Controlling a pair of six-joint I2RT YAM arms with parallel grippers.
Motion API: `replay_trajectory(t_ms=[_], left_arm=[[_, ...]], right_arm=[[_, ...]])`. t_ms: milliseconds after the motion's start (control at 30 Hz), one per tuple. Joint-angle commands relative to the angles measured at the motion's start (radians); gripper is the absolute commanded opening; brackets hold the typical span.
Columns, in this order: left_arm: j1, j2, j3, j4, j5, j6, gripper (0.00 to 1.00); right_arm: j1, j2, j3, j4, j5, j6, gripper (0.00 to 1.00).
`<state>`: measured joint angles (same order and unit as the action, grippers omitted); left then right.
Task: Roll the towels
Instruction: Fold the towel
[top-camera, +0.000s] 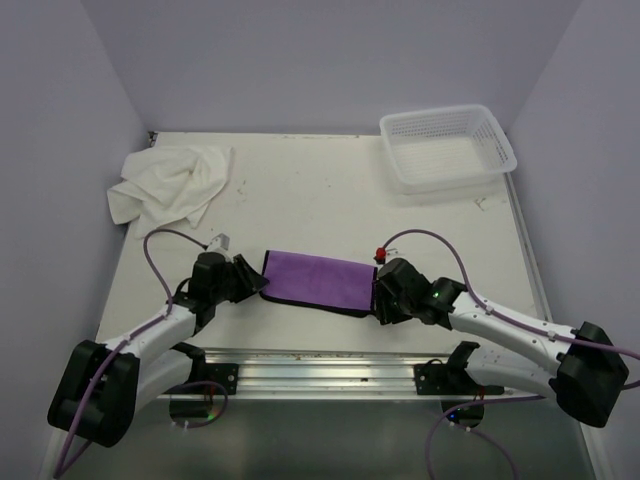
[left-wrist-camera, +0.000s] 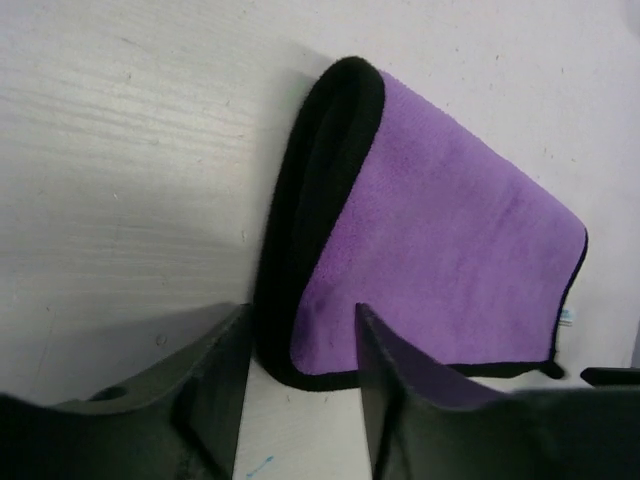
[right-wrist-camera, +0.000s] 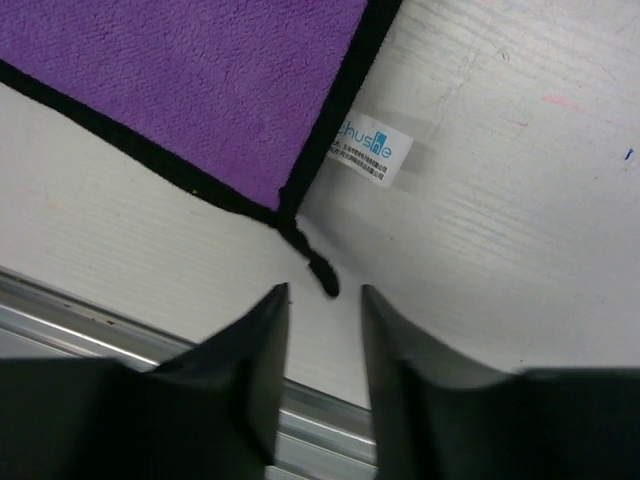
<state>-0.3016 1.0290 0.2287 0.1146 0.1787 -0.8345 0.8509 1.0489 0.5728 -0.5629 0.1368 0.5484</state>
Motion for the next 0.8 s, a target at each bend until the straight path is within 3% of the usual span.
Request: replay_trajectory(t_ms=[0, 100, 200, 400, 433, 467, 500, 533, 567, 600, 633, 700, 733, 767], left_arm=[[0.009, -0.012, -0.012, 0.068, 0.025, 0.015, 0.52], [0.009, -0.036, -0.012, 0.059, 0.025, 0.017, 0.7], [0.009, -0.073, -0.008, 0.028, 0.005, 0.023, 0.73], [0.009, -0.158, 0.053, -0.058, -0.056, 0.055, 0.75], [0.009, -0.155, 0.067, -0.078, -0.062, 0.069, 0.72], [0.009, -0.153, 0.098, -0.084, -0.07, 0.078, 0.71], [0.009, -0.147, 0.115, -0.099, -0.091, 0.086, 0.68], [0.009, -0.142, 0.144, -0.102, -0.099, 0.101, 0.52], [0.009, -0.138, 0.158, -0.102, -0.105, 0.109, 0.46], [0.009, -0.124, 0.17, -0.09, -0.102, 0.113, 0.38], [0.009, -0.116, 0.188, -0.079, -0.096, 0.118, 0.24], [0.007, -0.083, 0.201, -0.017, -0.059, 0.12, 0.12], [0.007, -0.069, 0.205, 0.012, -0.044, 0.118, 0.0], [0.004, -0.052, 0.207, 0.043, -0.029, 0.115, 0.0]], right_arm=[[0.005, -0.01, 0.019, -0.012, -0.006, 0.002, 0.46], [0.005, -0.033, 0.022, -0.025, 0.01, 0.013, 0.65], [0.005, -0.049, 0.027, -0.037, 0.018, 0.019, 0.71], [0.005, -0.073, 0.055, -0.045, 0.05, 0.051, 0.73], [0.004, -0.076, 0.059, -0.042, 0.063, 0.057, 0.71], [0.004, -0.079, 0.064, -0.028, 0.075, 0.067, 0.61], [0.004, -0.079, 0.076, -0.022, 0.092, 0.071, 0.56], [0.005, -0.076, 0.082, -0.014, 0.101, 0.074, 0.5], [0.004, -0.069, 0.09, -0.005, 0.106, 0.082, 0.36], [0.004, -0.061, 0.107, 0.014, 0.11, 0.087, 0.31], [0.004, -0.05, 0.119, 0.02, 0.119, 0.09, 0.27], [0.004, -0.014, 0.154, 0.053, 0.129, 0.094, 0.2], [0.004, 0.0, 0.166, 0.066, 0.133, 0.1, 0.12], [0.004, 0.017, 0.182, 0.098, 0.132, 0.101, 0.1]])
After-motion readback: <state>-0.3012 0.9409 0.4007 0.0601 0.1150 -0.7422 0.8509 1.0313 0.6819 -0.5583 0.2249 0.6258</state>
